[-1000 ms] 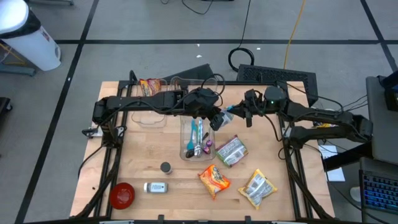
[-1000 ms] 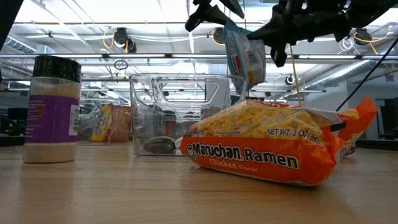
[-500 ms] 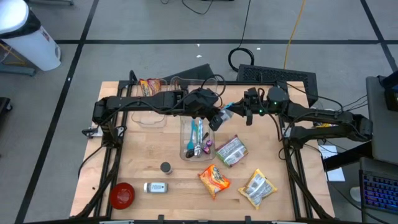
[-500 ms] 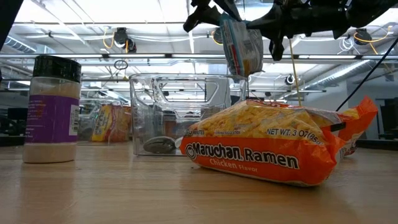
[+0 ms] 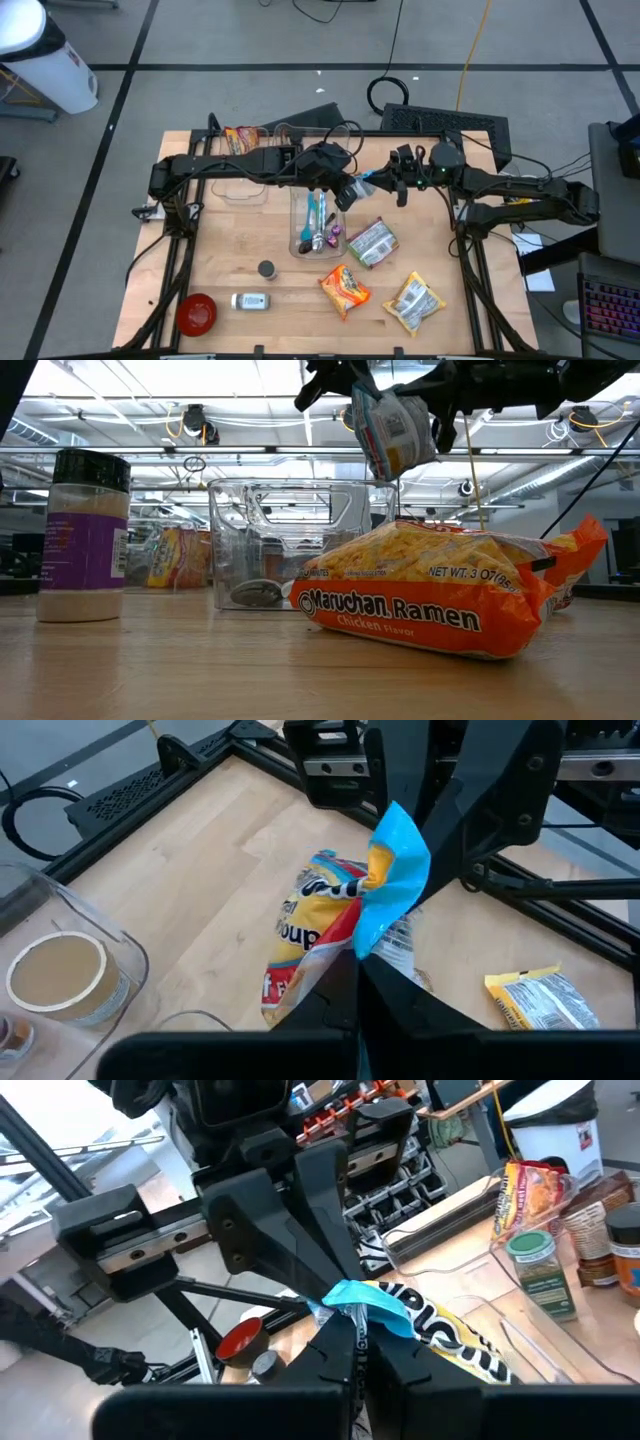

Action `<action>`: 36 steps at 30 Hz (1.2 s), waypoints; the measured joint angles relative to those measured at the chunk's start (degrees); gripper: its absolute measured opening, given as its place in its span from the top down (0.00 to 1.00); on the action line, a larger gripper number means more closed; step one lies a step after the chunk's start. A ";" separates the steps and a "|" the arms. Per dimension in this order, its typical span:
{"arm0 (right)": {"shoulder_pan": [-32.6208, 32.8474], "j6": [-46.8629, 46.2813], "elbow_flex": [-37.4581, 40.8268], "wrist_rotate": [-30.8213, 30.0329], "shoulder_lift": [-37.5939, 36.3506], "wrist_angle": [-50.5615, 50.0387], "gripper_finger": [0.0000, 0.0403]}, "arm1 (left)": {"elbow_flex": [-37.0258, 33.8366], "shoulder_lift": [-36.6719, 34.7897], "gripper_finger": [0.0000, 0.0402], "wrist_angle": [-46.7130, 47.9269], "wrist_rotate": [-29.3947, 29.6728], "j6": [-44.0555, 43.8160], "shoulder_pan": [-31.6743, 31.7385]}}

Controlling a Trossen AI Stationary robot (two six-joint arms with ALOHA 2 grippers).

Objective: Pick & Place Food Item
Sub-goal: Put the blue noodle pack into the top left transparent bin

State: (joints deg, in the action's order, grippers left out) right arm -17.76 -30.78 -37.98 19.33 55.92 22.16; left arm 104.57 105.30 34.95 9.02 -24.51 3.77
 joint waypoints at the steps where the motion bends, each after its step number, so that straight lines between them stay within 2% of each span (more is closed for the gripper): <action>1: 0.00 -0.03 0.00 0.22 0.00 0.21 1.00 | 0.00 0.00 0.99 -0.10 0.00 0.16 0.00; 6: 0.00 0.01 0.00 0.41 -0.22 0.38 0.96 | 0.00 0.02 0.99 -0.20 -2.13 0.29 0.02; 17: -1.88 0.13 -0.01 0.96 -2.86 1.43 0.63 | -0.02 -0.47 1.00 0.58 -3.57 2.42 0.03; 21: -3.72 -0.17 -0.04 5.28 -4.44 1.67 0.56 | -0.02 -2.72 1.00 5.16 -4.42 3.25 0.08; 25: -5.06 -2.33 -0.10 7.94 -5.93 1.18 0.54 | -0.02 -5.82 1.00 12.28 -3.13 3.53 0.32; 31: -5.53 -2.78 -0.13 8.16 -7.13 0.77 0.55 | -0.02 -12.63 1.00 21.72 -1.24 3.86 2.06; 36: -5.53 -2.68 -0.11 8.85 -7.13 -0.20 0.56 | -0.02 -17.88 1.00 33.79 1.54 1.37 3.89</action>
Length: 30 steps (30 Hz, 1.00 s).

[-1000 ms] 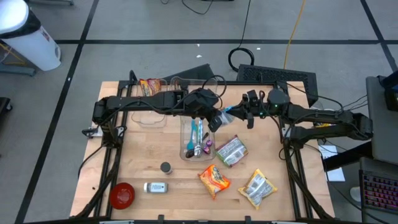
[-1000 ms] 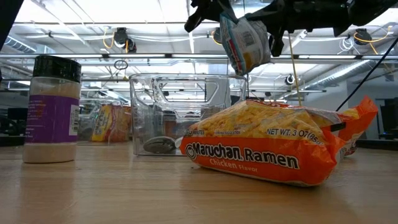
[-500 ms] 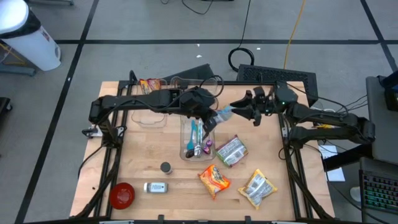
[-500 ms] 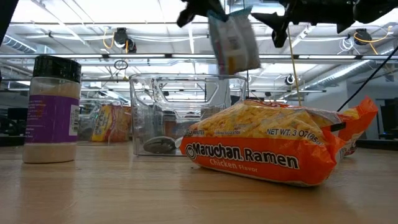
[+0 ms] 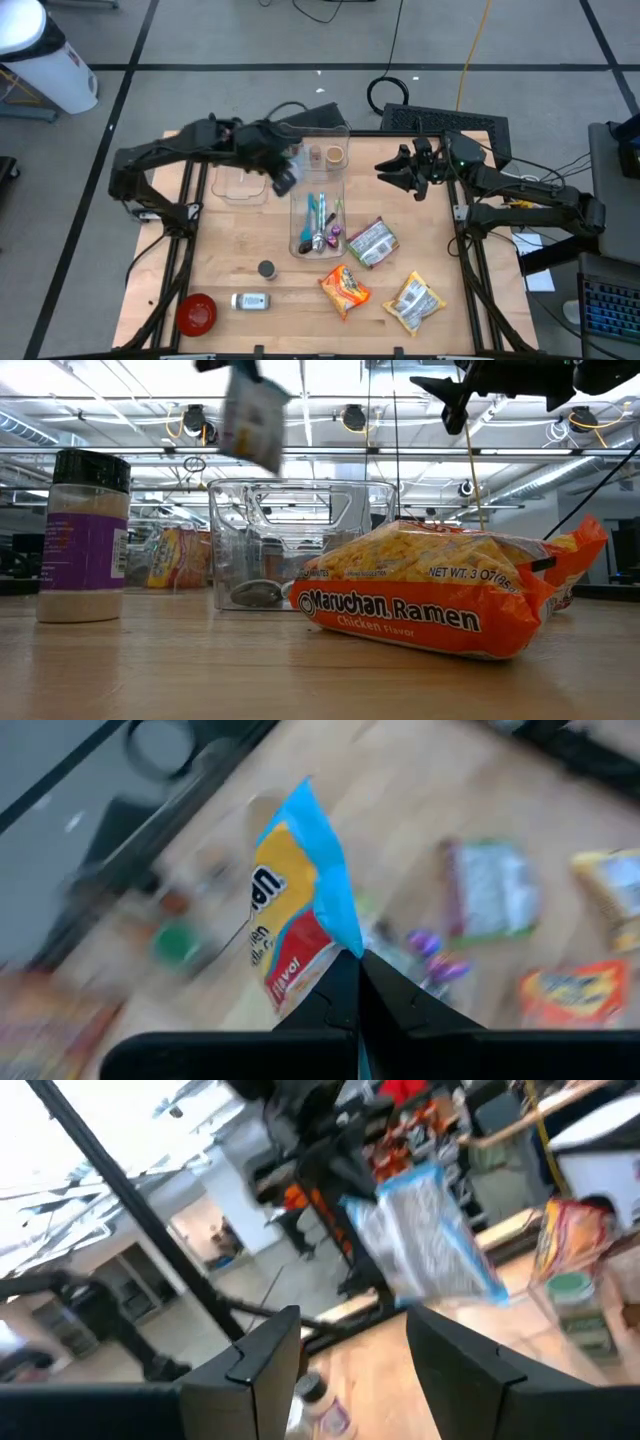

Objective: Pick & Place Food Item
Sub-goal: Put the blue noodle pack into the top left transparent bin

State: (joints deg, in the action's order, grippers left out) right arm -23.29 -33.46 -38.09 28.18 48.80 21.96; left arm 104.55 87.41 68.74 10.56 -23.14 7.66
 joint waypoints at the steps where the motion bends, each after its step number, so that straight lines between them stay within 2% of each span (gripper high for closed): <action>1: 0.00 0.07 0.00 0.54 0.01 -0.56 0.56 | 0.00 -0.91 1.00 2.85 0.54 -0.76 0.42; 11: 0.00 0.07 0.02 0.64 0.05 -3.98 0.57 | 0.00 -3.08 1.00 21.02 4.97 -4.90 6.11; 22: 0.02 -1.90 0.02 0.64 0.07 -4.40 0.58 | -0.22 -3.11 1.00 20.42 9.58 -8.20 16.41; 30: 0.02 -1.90 0.09 0.50 0.07 -4.31 0.58 | -0.24 1.02 1.00 16.47 11.12 -6.43 21.69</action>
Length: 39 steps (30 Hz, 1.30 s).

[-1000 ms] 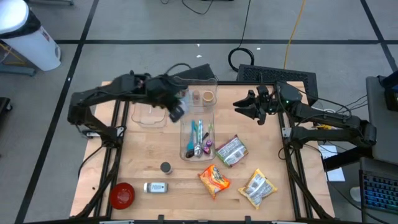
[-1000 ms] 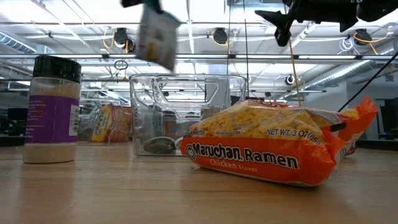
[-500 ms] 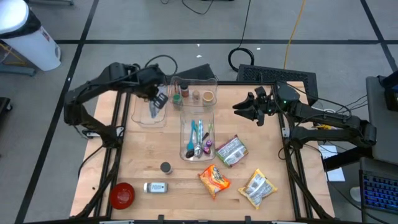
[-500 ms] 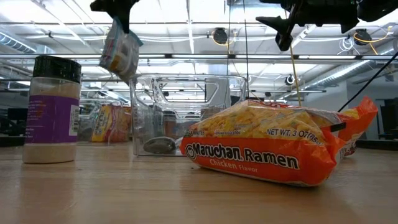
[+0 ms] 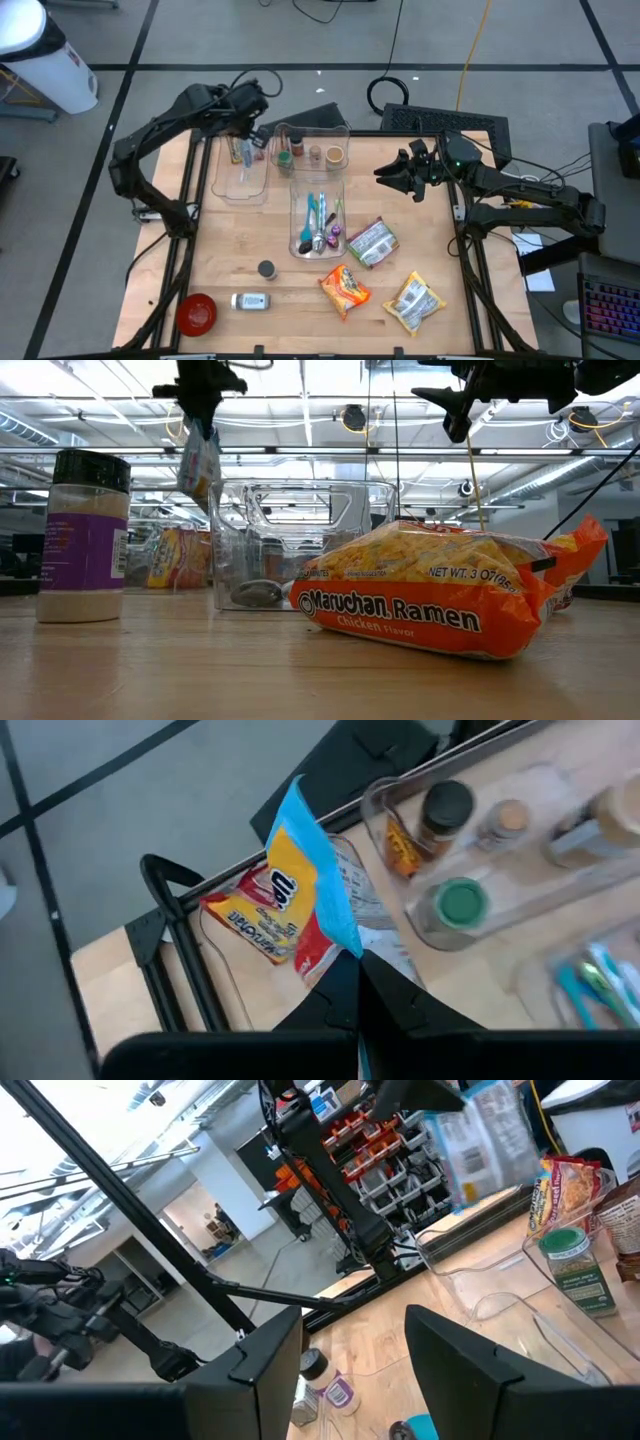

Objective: Pick & Place Food Item
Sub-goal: Put the blue noodle pack into the top left transparent bin

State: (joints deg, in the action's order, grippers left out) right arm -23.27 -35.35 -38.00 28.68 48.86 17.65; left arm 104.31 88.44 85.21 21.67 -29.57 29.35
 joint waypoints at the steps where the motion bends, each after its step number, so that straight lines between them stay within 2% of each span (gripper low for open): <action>1: 0.00 0.00 0.00 -0.02 0.00 0.00 0.58 | 0.00 0.84 1.00 -0.21 0.00 0.75 0.70; 11: 0.00 -1.49 0.00 -0.09 0.00 -0.05 0.58 | -0.02 7.56 1.00 -2.05 0.44 5.10 6.17; 22: 0.00 -0.39 0.00 -3.35 0.02 -0.40 0.58 | -0.21 8.12 1.00 -5.48 0.90 6.59 9.71; 39: 0.00 0.68 0.00 -4.89 0.02 -0.89 0.58 | -14.27 8.12 1.00 -15.68 -1.14 5.07 7.71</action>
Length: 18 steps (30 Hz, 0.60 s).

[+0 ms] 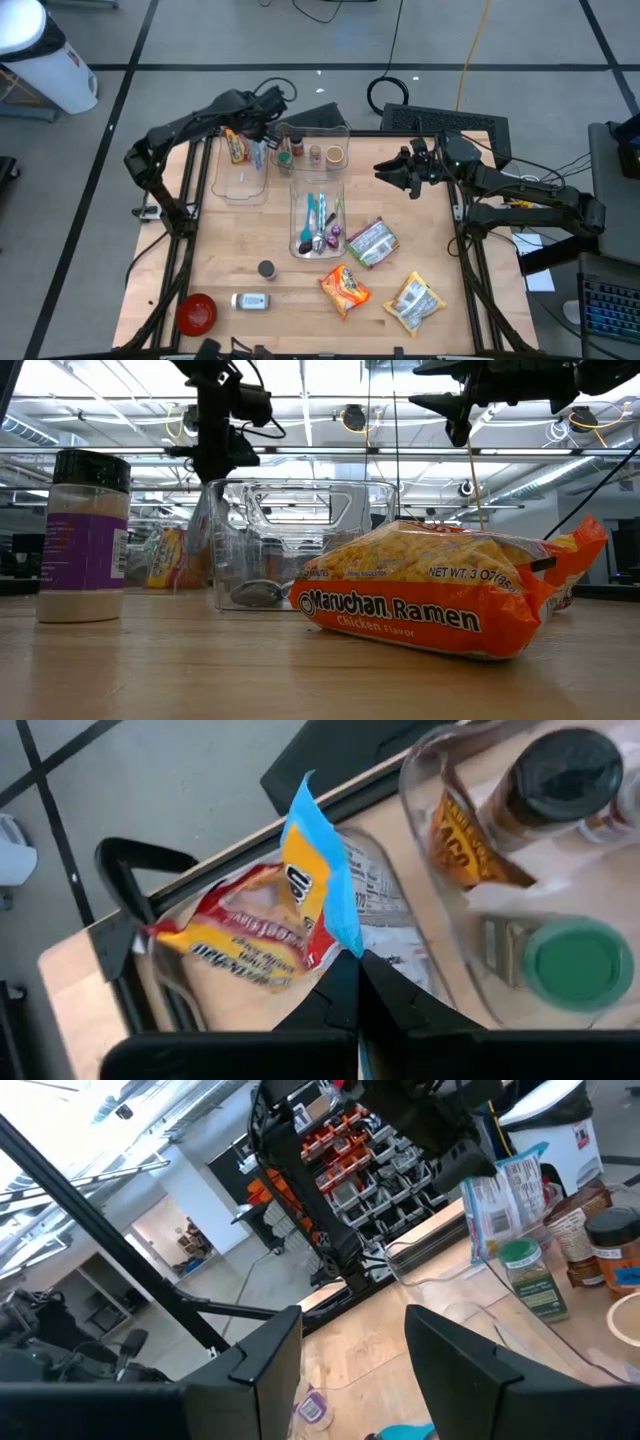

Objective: Pick & Place Food Item
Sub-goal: Put the blue noodle pack into the top left transparent bin

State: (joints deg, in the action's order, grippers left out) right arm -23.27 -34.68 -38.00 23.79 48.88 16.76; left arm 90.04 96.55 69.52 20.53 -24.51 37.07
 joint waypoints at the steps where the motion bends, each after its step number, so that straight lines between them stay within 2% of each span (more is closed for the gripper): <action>1: -0.02 0.00 0.00 -0.02 0.00 0.00 0.58 | -0.58 0.00 1.00 -1.11 0.13 -0.06 -0.14; 8: -0.02 -0.20 0.00 0.00 0.00 -0.79 0.58 | -5.02 -0.04 1.00 -6.69 0.53 -1.14 -0.47; 18: 0.00 -0.20 0.00 -0.22 0.00 -0.95 0.58 | -9.57 -0.04 0.98 -9.37 -0.50 -4.24 -0.85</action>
State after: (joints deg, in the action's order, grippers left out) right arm -23.27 -34.87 -38.00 23.57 48.88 15.81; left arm 80.47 96.51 60.15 20.03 -28.74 36.21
